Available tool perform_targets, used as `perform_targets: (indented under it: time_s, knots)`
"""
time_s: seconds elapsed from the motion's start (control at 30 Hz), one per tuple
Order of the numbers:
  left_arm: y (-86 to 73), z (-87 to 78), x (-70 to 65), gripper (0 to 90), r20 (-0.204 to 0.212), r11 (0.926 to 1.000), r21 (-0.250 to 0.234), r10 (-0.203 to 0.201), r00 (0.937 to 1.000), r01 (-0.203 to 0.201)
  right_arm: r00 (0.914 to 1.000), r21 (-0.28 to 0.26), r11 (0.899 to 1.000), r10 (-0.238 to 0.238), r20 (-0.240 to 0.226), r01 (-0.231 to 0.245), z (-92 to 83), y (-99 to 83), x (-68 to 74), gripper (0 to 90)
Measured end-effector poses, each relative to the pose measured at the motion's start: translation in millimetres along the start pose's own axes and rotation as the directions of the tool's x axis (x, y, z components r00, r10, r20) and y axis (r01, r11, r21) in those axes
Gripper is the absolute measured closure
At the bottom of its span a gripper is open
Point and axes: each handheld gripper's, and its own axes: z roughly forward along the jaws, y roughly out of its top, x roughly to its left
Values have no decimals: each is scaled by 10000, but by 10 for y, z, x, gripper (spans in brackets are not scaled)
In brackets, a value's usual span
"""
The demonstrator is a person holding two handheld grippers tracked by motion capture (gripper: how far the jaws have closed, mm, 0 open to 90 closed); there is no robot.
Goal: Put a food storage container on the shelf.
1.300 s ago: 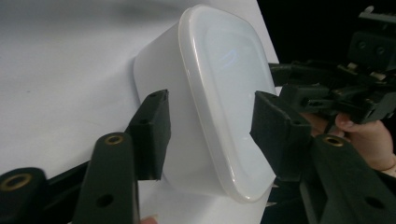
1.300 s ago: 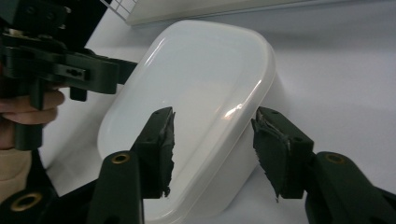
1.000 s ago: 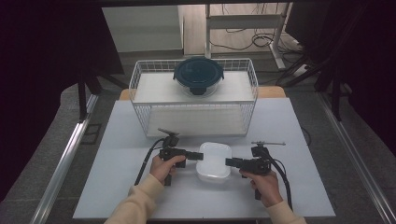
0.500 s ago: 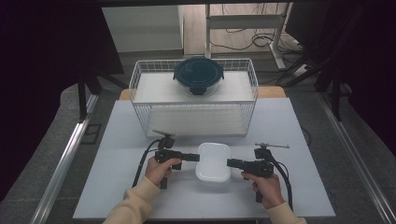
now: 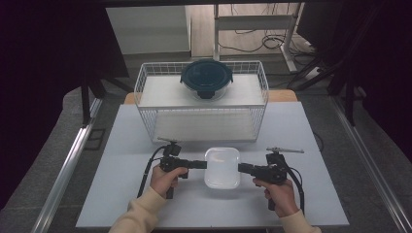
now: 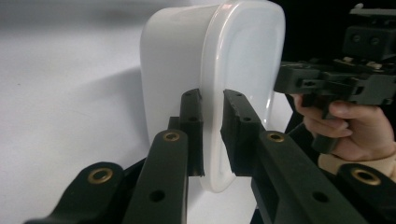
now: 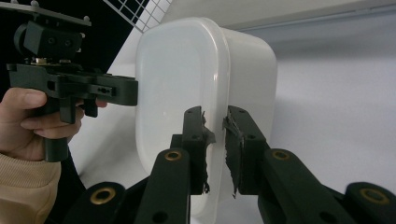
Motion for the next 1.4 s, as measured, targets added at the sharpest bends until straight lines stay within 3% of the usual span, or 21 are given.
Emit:
perform_targets:
  time_s: [0.3,0.63,1.0,1.4]
  knots:
    - [21,-107,-106,784,203,9994,-229,256,9995,-251,9988,-244,9987,-462,-134,458,-71,48,87,781]
    - [115,-330,-339,774,217,9937,-670,918,9955,-902,9914,-506,9902,-1308,-95,1302,-181,179,303,786]
    - [277,-555,-578,774,66,9830,-1102,1483,9889,-1467,9804,-900,9769,-1962,-195,1937,-296,410,512,786]
    - [497,-814,-890,776,-241,9645,-1505,2158,9761,-2170,9663,-1226,9597,-2569,-167,2530,-455,721,775,786]
